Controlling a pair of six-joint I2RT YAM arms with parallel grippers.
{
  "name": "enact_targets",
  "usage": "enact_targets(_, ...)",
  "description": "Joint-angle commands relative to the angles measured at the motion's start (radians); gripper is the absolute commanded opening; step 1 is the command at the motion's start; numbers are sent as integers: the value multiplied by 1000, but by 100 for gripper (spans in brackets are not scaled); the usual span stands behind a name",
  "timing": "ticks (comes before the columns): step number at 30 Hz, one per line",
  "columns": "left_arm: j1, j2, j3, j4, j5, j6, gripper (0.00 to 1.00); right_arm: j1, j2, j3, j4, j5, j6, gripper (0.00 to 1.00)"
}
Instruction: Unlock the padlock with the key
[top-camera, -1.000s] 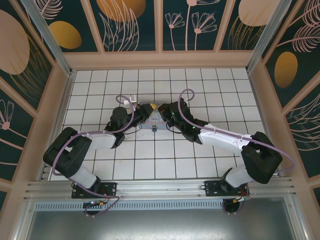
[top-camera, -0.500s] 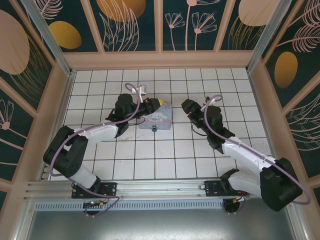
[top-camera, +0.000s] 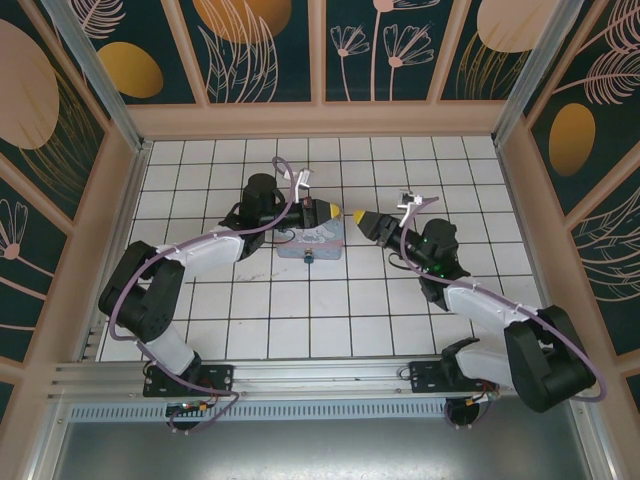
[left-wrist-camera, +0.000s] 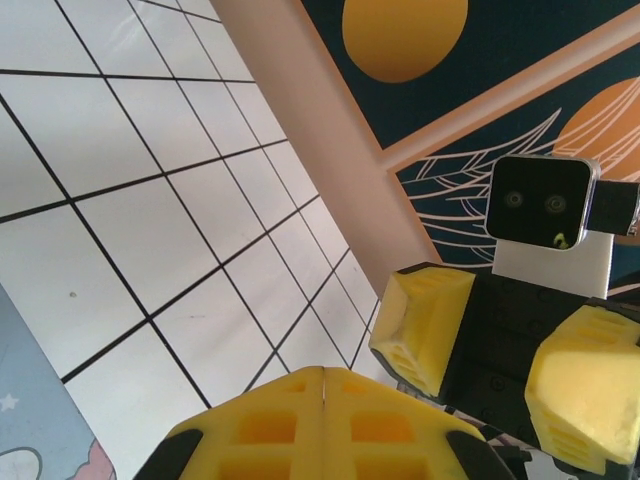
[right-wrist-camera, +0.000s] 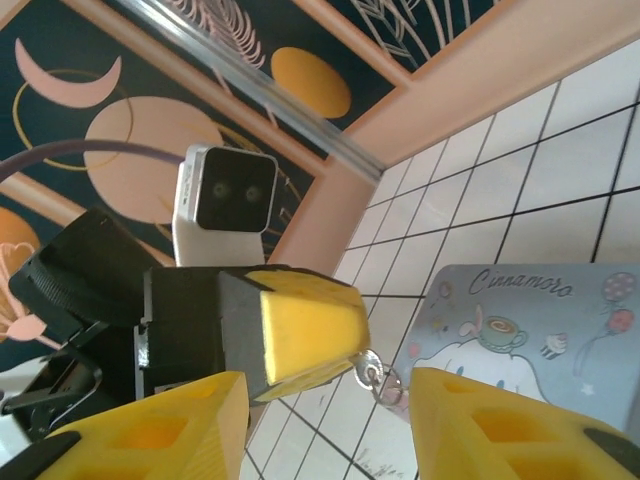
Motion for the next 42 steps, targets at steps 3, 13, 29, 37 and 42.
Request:
enact_targets(3,6,7,-12,92,36,-62,0,31,71,15,139,-63,-31,44)
enact_targets(13,6,2,-35,164,54,-121,0,54,176,60,204,-70,-25,43)
enact_targets(29,6,12,-51,199,61,-143,0,55,234,93,222,-81,-15,25)
enact_targets(37,6,17,-65,227,67,-160,0,55,233,95,229,-80,-2,0)
enact_targets(42,6,9,-79,243,12,-213,18,76,192,93,162,-20,-10,0)
